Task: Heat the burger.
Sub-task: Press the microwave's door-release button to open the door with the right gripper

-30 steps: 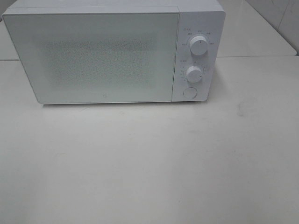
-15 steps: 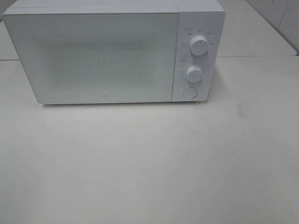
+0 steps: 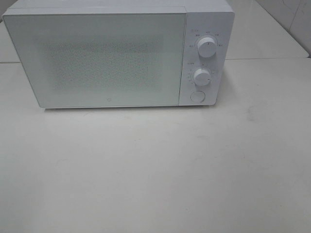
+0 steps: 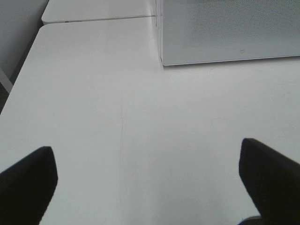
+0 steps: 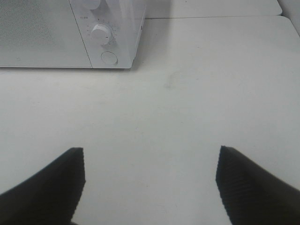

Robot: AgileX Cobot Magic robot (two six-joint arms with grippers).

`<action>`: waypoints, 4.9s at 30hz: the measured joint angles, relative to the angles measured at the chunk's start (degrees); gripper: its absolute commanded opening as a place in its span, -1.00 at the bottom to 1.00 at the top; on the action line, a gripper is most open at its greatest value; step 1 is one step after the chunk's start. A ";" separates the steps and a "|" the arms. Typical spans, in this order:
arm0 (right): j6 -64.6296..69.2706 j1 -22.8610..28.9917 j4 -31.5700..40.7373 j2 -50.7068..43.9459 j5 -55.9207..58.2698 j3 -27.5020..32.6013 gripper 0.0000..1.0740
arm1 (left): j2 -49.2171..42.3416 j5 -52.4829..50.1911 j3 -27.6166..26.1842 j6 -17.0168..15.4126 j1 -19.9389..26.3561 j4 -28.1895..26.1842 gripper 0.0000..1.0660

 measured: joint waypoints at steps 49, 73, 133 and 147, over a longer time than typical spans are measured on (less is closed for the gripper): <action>-0.06 0.00 -4.41 41.08 -62.28 5.33 0.41 | 0.00 0.00 0.00 0.00 0.00 0.00 0.83; -6.99 3.27 11.23 69.27 -103.30 15.58 0.41 | 0.00 0.00 0.00 0.00 0.00 0.00 0.83; 53.63 44.29 45.09 99.81 -126.11 7.16 -0.43 | 0.00 0.00 0.00 0.00 0.00 0.00 0.83; 72.42 44.29 45.49 99.81 -123.07 6.70 -1.00 | 0.00 0.00 0.00 0.00 0.00 0.00 0.83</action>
